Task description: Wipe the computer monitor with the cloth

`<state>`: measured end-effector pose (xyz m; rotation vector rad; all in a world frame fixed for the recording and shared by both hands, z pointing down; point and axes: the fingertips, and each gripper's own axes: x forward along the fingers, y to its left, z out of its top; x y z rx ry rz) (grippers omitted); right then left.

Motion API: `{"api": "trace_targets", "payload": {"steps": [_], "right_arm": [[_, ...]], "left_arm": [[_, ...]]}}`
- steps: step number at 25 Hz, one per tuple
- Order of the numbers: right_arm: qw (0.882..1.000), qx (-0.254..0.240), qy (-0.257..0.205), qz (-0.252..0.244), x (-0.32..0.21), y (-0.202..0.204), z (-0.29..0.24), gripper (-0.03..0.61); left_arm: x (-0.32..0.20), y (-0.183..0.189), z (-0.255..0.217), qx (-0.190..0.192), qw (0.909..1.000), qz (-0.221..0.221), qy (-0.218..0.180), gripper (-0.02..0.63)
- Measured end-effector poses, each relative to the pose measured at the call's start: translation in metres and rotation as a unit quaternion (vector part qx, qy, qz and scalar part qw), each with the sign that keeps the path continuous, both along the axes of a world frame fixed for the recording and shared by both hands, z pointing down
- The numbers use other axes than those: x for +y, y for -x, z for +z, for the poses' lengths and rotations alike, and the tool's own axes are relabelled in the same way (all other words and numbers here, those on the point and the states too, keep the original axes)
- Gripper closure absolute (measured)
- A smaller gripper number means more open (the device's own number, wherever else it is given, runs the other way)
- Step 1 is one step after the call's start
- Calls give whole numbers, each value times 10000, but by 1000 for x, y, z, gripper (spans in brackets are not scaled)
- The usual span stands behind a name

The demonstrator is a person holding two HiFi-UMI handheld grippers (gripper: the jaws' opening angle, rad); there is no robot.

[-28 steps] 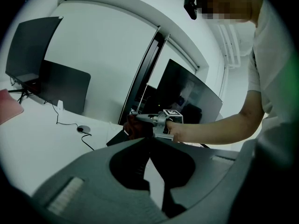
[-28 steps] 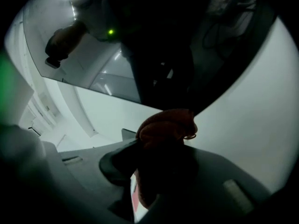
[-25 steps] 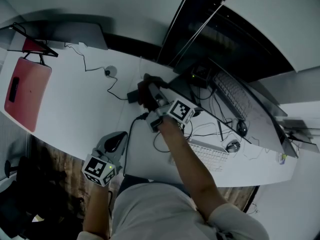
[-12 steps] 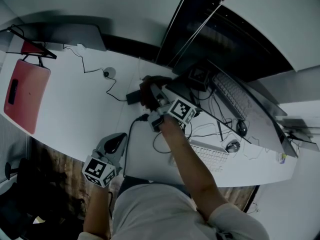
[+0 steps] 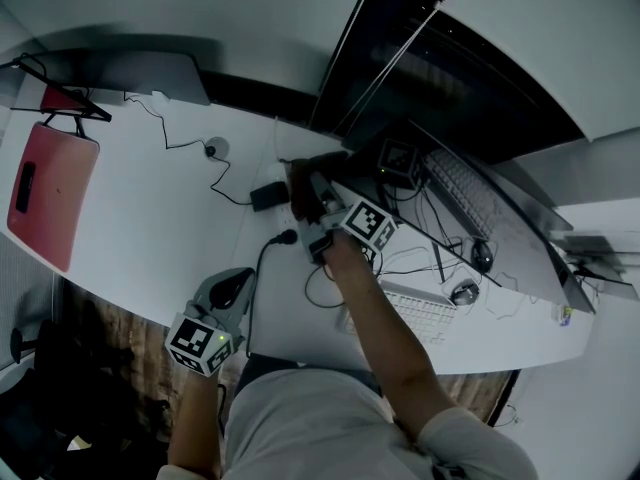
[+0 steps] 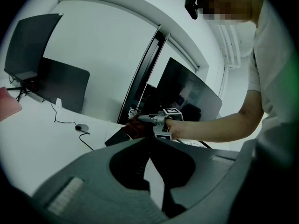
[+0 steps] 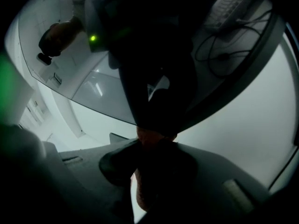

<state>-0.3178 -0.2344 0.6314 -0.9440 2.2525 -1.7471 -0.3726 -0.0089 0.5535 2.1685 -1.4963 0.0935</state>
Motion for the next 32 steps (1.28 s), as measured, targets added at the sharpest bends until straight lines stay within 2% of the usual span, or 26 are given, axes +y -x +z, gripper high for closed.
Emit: {"api": "trace_targets", "payload": {"steps": [9,18,32], "right_arm": [[9991,-370,-187,100,-1,0,-44,483],[9943,-913,-507,221,0,-2,-113,485],[9835,-1324,-1214,202,9,-2,-220,485]], "left_arm": [[-1,-6,-5,-18,9999,99,-77,604],[-2,-11,-17,-54,9995,171,-248,604],[-5,-22,-42,-155,9979,340,-539,604]]}}
